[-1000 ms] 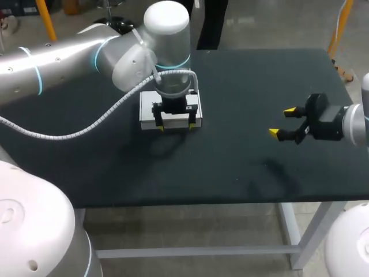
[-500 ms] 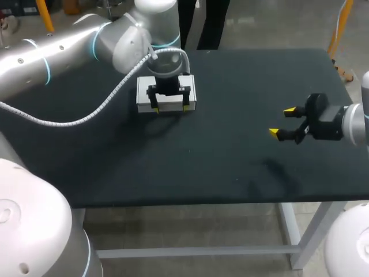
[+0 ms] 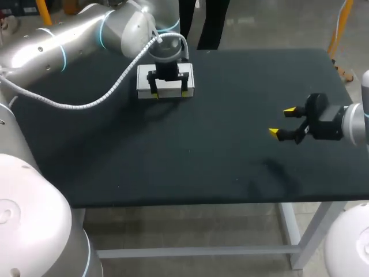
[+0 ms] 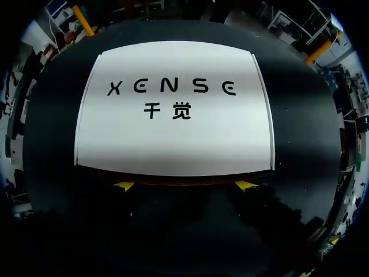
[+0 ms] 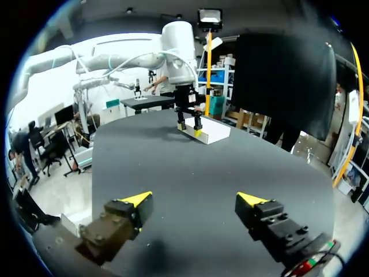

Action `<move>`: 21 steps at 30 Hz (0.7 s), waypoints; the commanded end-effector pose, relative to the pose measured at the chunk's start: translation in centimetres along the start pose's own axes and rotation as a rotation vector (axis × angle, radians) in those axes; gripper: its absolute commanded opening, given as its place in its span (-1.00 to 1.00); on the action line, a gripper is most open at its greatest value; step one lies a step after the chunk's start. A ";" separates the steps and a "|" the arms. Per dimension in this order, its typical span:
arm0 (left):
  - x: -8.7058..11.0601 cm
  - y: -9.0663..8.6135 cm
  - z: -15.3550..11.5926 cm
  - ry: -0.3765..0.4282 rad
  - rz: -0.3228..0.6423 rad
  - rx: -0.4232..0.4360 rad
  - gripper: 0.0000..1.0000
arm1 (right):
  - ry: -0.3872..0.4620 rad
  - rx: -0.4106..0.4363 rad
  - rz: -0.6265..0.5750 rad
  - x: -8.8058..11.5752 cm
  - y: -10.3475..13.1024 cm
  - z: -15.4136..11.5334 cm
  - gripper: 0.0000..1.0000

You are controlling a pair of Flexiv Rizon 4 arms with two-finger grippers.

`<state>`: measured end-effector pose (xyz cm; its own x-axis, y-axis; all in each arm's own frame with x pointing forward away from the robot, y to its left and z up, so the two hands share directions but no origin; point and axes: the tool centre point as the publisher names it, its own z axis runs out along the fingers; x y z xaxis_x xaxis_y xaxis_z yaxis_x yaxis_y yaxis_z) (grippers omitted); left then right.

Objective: Assemble the packaging by folding the flat box into shape, placing the metal phone stand inside, and closing the box properly

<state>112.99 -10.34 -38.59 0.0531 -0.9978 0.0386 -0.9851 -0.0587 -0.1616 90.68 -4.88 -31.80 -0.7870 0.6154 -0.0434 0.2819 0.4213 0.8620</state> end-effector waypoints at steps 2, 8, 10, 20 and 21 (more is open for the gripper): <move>0.2 -2.8 0.7 -0.009 -0.008 -0.097 1.00 | 0.002 -0.010 -0.001 0.0 -0.2 -0.1 1.00; 0.0 -4.9 0.8 -0.002 -0.014 -0.102 1.00 | 0.002 -0.010 -0.001 0.0 -0.2 -0.1 1.00; -0.1 -5.5 0.7 0.001 -0.014 -0.102 1.00 | 0.002 -0.010 -0.001 0.0 -0.2 -0.1 1.00; -1.2 -5.8 -0.5 0.044 0.009 -0.057 1.00 | 0.002 -0.010 -0.001 0.0 -0.2 -0.1 1.00; -1.3 -5.3 -0.8 0.056 0.017 -0.046 1.00 | 0.002 -0.010 -0.001 0.0 -0.2 -0.1 1.00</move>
<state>118.86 -9.36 -37.65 0.0374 -0.9964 0.0765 -0.9944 -0.0447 -0.0961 90.67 -4.88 -31.81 -0.7870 0.6153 -0.0440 0.2810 0.4211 0.8624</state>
